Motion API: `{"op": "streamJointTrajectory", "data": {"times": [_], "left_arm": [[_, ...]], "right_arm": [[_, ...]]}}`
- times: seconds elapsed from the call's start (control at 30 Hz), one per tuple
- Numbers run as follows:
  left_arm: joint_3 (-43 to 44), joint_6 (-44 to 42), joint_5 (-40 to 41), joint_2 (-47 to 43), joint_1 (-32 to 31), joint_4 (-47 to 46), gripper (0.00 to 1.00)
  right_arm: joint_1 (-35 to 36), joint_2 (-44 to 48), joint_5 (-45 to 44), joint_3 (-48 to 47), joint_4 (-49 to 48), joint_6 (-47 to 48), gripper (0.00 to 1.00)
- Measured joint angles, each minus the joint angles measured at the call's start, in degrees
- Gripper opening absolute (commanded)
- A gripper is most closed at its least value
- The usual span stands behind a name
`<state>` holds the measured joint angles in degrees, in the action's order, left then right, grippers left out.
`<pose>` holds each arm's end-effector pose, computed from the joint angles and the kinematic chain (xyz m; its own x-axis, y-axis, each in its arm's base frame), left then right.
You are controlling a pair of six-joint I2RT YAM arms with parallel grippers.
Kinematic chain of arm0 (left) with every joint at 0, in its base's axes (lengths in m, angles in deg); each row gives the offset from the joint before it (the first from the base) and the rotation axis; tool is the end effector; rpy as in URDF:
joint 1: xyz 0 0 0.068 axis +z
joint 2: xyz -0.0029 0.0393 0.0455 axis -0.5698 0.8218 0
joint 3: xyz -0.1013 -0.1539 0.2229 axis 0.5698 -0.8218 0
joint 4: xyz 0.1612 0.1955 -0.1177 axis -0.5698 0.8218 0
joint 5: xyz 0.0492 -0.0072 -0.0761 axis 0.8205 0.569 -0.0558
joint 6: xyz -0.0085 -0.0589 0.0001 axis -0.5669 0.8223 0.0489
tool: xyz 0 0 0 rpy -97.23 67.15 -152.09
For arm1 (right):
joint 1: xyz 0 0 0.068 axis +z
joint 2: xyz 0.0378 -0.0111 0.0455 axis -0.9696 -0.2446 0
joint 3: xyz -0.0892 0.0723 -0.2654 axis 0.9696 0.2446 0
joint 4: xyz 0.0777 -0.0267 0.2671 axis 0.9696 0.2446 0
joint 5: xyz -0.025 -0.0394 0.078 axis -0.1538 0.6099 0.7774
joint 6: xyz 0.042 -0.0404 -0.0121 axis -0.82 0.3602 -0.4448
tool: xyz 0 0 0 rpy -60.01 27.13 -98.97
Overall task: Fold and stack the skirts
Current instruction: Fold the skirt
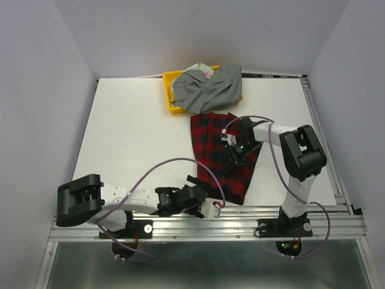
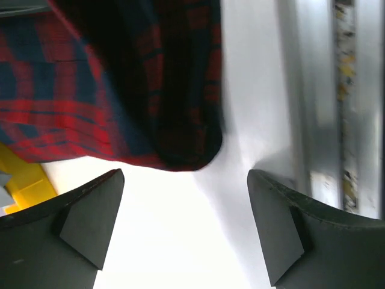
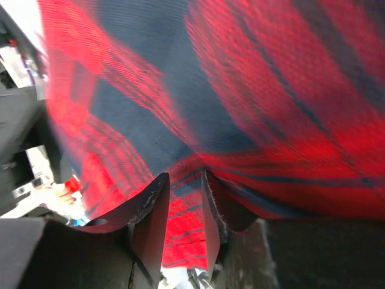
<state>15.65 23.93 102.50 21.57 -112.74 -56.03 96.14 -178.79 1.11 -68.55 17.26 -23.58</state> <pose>0.0650 -0.2501 0.1622 0.5586 0.7419 -0.3709 0.7241 -0.2180 0.6543 0.3117 0.1489 0.1421 -0.9052 -0.4127 -0.1014 -0.3552 0.6038 0.7136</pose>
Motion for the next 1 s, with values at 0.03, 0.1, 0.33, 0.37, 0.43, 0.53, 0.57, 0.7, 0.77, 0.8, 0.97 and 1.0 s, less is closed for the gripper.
{"op": "streamJointTrajectory", "data": {"times": [0.03, 0.1, 0.33, 0.37, 0.43, 0.53, 0.57, 0.7, 0.77, 0.8, 0.97, 1.0], "left_arm": [[-0.28, -0.59, 1.33, 0.59, -0.04, -2.03, 0.99], [-1.36, -1.86, 4.09, 1.99, -0.15, -6.78, 0.99], [-1.79, -3.76, 8.9, 6.71, -2.45, -16.52, 0.99], [-1.57, -3.8, 9.16, 7.48, -3.15, -17.27, 0.99], [-1.03, -3.8, 9.2, 8.61, -4.07, -18.58, 0.99], [0.0, -3.5, 9.25, 10.36, -4.7, -19.87, 0.99], [0.59, -3.28, 9.4, 11.26, -4.79, -20.52, 0.99], [2.47, -2.21, 10.05, 14.38, -4.87, -23.34, 0.99], [3.1, -1.57, 10.03, 15.21, -4.9, -24.02, 0.99], [3.3, -1.18, 9.88, 15.45, -4.92, -24.22, 0.99], [3.74, 0.09, 9.79, 15.98, -5.81, -24.41, 0.97], [3.98, 0.35, 9.77, 16.2, -5.92, -24.46, 0.86]], "right_arm": [[-0.02, -1.42, -0.37, 0.33, -0.24, -0.02, 0.32], [-0.15, -3.06, -0.33, 0.63, -0.2, -0.28, 0.31], [-0.17, -3.37, -0.52, 0.63, -0.39, -0.66, 0.29], [-0.17, -3.39, -0.63, 0.63, -0.39, -0.74, 0.29], [-0.17, -3.39, -0.7, 0.63, -0.37, -0.87, 0.29], [-0.17, -3.39, -0.68, 0.68, -0.37, -0.94, 0.29], [-0.17, -3.39, -0.68, 0.68, -0.37, -0.94, 0.29], [-0.35, -3.39, -0.7, 1.6, -1.05, -0.94, 0.28], [-0.44, -3.39, -0.72, 1.79, -1.31, -0.94, 0.28], [-0.44, -3.39, -0.72, 1.81, -1.38, -0.94, 0.28], [-0.44, -3.39, -0.74, 1.81, -1.44, -0.94, 0.28], [-0.44, -3.39, -0.76, 1.81, -1.44, -0.94, 0.28]]}}
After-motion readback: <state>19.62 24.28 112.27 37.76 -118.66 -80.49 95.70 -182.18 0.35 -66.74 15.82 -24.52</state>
